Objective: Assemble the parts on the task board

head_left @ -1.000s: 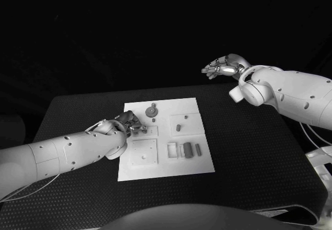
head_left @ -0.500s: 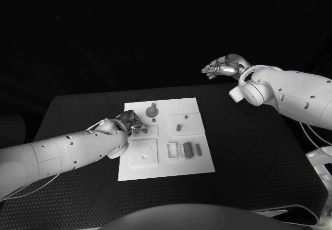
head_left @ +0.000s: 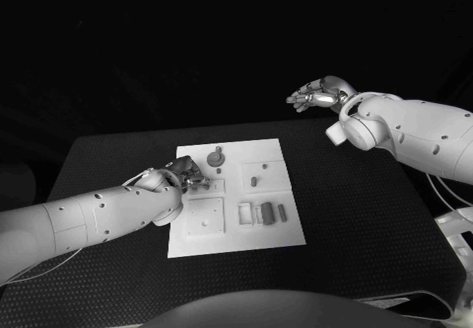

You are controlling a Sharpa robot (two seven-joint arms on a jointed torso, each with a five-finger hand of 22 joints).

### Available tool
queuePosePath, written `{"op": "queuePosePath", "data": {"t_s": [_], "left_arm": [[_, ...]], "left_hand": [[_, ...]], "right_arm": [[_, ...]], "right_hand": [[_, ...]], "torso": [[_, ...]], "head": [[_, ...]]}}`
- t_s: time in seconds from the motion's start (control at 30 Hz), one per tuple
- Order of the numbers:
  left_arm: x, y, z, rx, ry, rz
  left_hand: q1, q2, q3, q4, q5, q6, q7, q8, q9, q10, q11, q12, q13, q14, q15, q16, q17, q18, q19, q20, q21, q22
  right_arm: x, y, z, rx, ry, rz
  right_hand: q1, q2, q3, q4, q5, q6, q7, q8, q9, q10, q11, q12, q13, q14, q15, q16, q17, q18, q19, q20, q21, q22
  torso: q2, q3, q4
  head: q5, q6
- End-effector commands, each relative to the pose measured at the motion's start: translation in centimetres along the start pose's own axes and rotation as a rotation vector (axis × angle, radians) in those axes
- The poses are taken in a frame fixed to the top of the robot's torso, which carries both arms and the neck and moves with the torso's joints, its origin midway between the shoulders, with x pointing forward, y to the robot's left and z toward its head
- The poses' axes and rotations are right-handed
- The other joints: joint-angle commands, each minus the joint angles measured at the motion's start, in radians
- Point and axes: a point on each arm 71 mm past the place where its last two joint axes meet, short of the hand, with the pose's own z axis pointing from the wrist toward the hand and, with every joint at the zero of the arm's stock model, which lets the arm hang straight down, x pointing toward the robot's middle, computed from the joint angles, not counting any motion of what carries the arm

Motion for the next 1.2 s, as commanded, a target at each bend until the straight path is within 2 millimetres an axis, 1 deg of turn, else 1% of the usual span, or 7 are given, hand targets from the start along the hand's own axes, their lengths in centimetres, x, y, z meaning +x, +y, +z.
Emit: {"op": "queuePosePath", "data": {"t_s": [0.03, 0.37, 0.53, 0.63, 0.87, 1.1, 1.2], "left_arm": [[1.64, -0.58, -0.38, 0.026, 0.086, 0.039], [1.53, -0.27, -0.36, 0.016, 0.082, 0.082], [1.52, -0.15, -0.40, 0.004, 0.082, 0.097], [1.49, -0.14, -0.41, 0.004, 0.079, 0.103], [1.44, -0.14, -0.45, -0.002, 0.068, 0.104], [1.37, -0.17, -0.48, -0.008, 0.054, 0.097], [1.32, -0.07, -0.46, -0.015, 0.050, 0.095]], "left_hand": [[0.030, 0.022, 0.033, -0.026, 0.007, 0.011, 0.001, 0.003, 0.001, 0.005, -0.002, 0.005, -0.001, 0.011, -0.026, 0.007, 0.000, 0.023, 0.011, -0.019, 0.007, 0.020], [0.032, 0.021, 0.033, -0.025, 0.011, 0.014, 0.000, 0.004, 0.002, 0.008, -0.002, 0.006, -0.001, 0.011, -0.026, 0.008, 0.000, 0.022, 0.012, -0.018, 0.008, 0.020], [0.033, 0.020, 0.031, -0.022, 0.024, 0.019, -0.001, 0.006, 0.004, 0.012, -0.003, 0.009, 0.000, 0.012, -0.026, 0.012, 0.002, 0.021, 0.014, -0.017, 0.011, 0.021], [0.031, 0.017, 0.028, -0.021, 0.056, 0.024, -0.003, 0.008, 0.006, 0.018, -0.003, 0.012, 0.000, 0.012, -0.026, 0.017, 0.004, 0.019, 0.016, -0.016, 0.016, 0.022], [0.023, 0.014, 0.024, -0.020, 0.112, 0.036, -0.006, 0.012, 0.010, 0.030, -0.003, 0.018, 0.003, 0.013, -0.026, 0.028, 0.007, 0.018, 0.019, -0.016, 0.026, 0.022], [0.018, 0.012, 0.023, -0.019, 0.155, 0.047, -0.011, 0.017, 0.013, 0.039, -0.005, 0.025, 0.005, 0.015, -0.028, 0.039, 0.010, 0.016, 0.023, -0.015, 0.038, 0.022], [0.017, 0.013, 0.024, -0.020, 0.164, 0.049, -0.011, 0.018, 0.014, 0.041, -0.006, 0.026, 0.006, 0.016, -0.028, 0.042, 0.010, 0.016, 0.024, -0.014, 0.040, 0.022]], "right_arm": [[0.14, 0.09, -0.01, -0.009, 0.015, 0.003], [0.15, 0.09, -0.03, -0.009, 0.016, 0.003], [0.15, 0.09, -0.03, -0.009, 0.016, 0.003], [0.15, 0.10, -0.03, -0.009, 0.016, 0.003], [0.15, 0.10, -0.03, -0.009, 0.017, 0.003], [0.16, 0.10, -0.02, -0.010, 0.017, 0.003], [0.14, 0.09, -0.03, -0.009, 0.017, 0.003]], "right_hand": [[-0.010, -0.001, 0.001, 0.006, 0.000, -0.008, 0.054, 0.004, -0.001, -0.007, 0.002, 0.004, -0.001, -0.008, 0.001, -0.006, 0.002, -0.015, -0.004, 0.001, -0.007, 0.002], [-0.010, -0.001, 0.001, 0.007, 0.000, -0.008, 0.054, 0.004, -0.002, -0.007, 0.002, 0.004, -0.001, -0.008, 0.001, -0.007, 0.002, -0.015, -0.004, 0.001, -0.008, 0.002], [-0.010, -0.001, 0.001, 0.007, 0.000, -0.008, 0.054, 0.004, -0.002, -0.007, 0.002, 0.004, -0.001, -0.008, 0.001, -0.007, 0.002, -0.015, -0.004, 0.001, -0.008, 0.003], [-0.009, -0.001, 0.001, 0.007, 0.000, -0.008, 0.054, 0.004, -0.002, -0.007, 0.002, 0.004, -0.001, -0.008, 0.001, -0.007, 0.002, -0.015, -0.004, 0.001, -0.009, 0.003], [-0.009, -0.001, 0.001, 0.008, 0.000, -0.008, 0.054, 0.005, -0.002, -0.007, 0.002, 0.004, -0.002, -0.008, 0.001, -0.008, 0.003, -0.015, -0.004, 0.001, -0.009, 0.003], [-0.009, -0.001, 0.001, 0.008, 0.000, -0.008, 0.054, 0.005, -0.002, -0.007, 0.002, 0.005, -0.002, -0.008, 0.001, -0.008, 0.003, -0.015, -0.004, 0.000, -0.010, 0.004], [-0.009, -0.001, 0.001, 0.008, 0.000, -0.008, 0.054, 0.005, -0.002, -0.007, 0.002, 0.005, -0.002, -0.008, 0.001, -0.008, 0.003, -0.015, -0.004, 0.000, -0.010, 0.004]], "torso": [[0.000, 0.0001, 0.0001], [0.000, -0.0002, 0.0006], [0.000, -0.0002, 0.0000], [0.000, -0.0003, 0.0003], [0.000, -0.0003, 0.0002], [0.000, 0.0002, -0.0003], [0.000, 0.0003, -0.0003]], "head": [[0.000, 0.000], [0.002, -0.004], [0.003, -0.005], [0.003, -0.005], [0.004, -0.005], [0.004, -0.006], [0.005, -0.006]]}}
